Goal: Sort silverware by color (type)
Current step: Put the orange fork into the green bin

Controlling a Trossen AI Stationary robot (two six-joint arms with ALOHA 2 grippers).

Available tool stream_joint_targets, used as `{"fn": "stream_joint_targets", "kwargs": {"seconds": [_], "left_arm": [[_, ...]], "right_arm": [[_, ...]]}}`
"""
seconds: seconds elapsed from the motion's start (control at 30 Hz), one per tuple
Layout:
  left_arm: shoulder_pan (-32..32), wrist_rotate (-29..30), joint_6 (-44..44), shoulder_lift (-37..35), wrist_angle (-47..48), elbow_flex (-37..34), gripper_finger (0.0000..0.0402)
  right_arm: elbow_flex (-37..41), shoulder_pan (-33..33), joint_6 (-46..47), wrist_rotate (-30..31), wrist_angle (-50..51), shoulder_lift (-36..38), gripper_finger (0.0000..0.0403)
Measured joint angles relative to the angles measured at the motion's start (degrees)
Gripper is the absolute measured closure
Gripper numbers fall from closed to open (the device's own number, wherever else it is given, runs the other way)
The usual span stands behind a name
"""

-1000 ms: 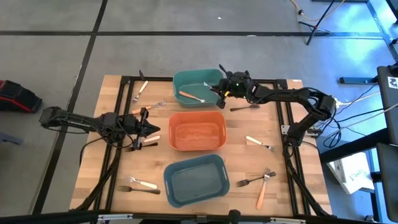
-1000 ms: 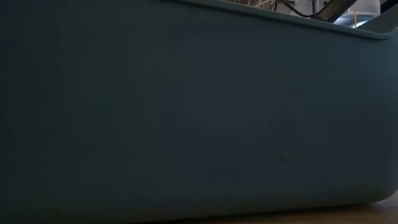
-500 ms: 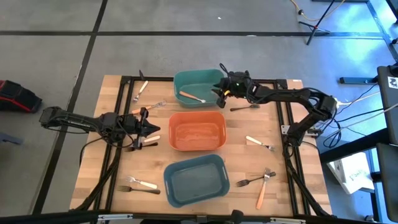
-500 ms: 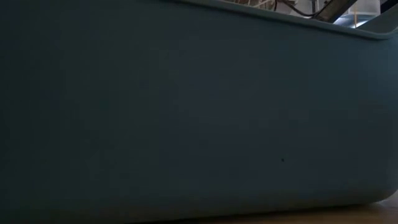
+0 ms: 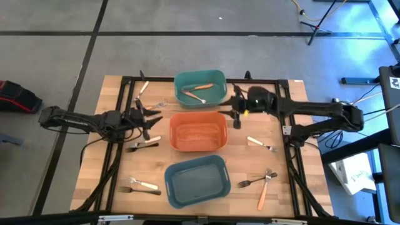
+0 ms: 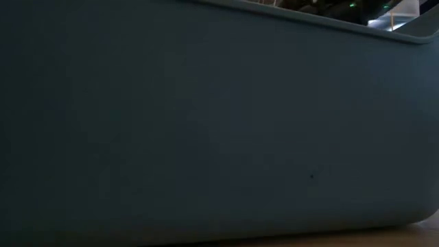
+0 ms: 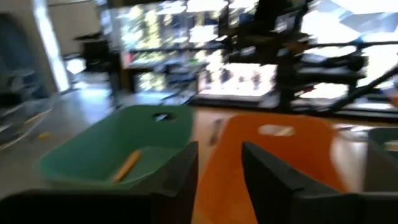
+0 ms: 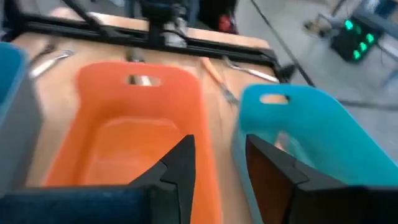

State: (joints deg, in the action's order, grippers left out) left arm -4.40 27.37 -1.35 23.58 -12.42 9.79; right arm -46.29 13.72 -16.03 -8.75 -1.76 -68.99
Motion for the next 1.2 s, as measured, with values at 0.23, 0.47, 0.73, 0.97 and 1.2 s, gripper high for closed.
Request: {"fn": "stream_joint_targets", "kwargs": {"seconds": [0.23, 0.47, 0.73, 0.97, 1.2], "left_arm": [[5.12, 8.11, 7.88, 4.14, 21.12, 8.25, 0.0242], [16.51, 4.83, 16.12, 11.20, 41.04, 16.51, 0.0244], [30.64, -11.24, 18.51, 22.81, 51.06, 21.57, 0.0245], [39.06, -15.34, 16.26, 32.98, 50.11, 21.57, 0.0245], [45.88, -17.73, 14.45, 40.49, 49.05, 21.59, 0.0245]], "right_arm": [[7.82, -5.95, -2.49, 0.16, -12.65, 1.90, 0.0279], [15.55, -9.93, -6.69, -2.01, -32.60, 1.88, 0.0279], [16.53, -13.53, -8.50, -6.45, -37.83, 1.88, 0.0279], [16.51, -15.04, -9.37, -6.52, -39.84, 1.88, 0.0279], [16.51, -14.83, -9.41, -6.52, -45.65, 1.85, 0.0279]]}}
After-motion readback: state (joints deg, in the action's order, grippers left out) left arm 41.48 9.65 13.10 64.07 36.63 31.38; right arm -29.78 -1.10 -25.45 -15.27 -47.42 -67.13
